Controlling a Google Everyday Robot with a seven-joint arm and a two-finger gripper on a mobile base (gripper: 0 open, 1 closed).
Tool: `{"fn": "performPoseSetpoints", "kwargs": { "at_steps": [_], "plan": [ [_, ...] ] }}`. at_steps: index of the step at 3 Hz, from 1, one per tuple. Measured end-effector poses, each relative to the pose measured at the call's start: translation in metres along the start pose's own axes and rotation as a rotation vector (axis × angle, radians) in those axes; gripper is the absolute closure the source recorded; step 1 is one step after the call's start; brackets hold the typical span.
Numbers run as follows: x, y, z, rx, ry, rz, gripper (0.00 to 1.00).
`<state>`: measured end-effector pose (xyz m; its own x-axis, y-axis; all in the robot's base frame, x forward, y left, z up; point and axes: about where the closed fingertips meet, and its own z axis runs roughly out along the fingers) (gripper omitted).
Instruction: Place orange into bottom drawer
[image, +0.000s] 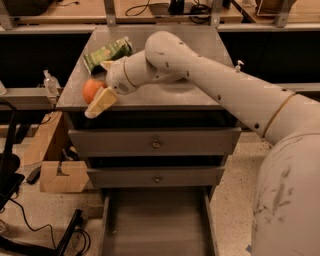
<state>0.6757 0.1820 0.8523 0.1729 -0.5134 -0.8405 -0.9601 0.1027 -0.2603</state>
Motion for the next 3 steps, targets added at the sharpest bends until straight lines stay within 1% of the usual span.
{"fn": "performPoseSetpoints", "kwargs": {
  "at_steps": [1,3],
  "plan": [
    [-0.0005,0.0015,0.0024,-0.005,-0.001,0.0,0.18],
    [-0.0015,0.0044,0.0069,-0.013,-0.002,-0.001,0.64]
  ]
}}
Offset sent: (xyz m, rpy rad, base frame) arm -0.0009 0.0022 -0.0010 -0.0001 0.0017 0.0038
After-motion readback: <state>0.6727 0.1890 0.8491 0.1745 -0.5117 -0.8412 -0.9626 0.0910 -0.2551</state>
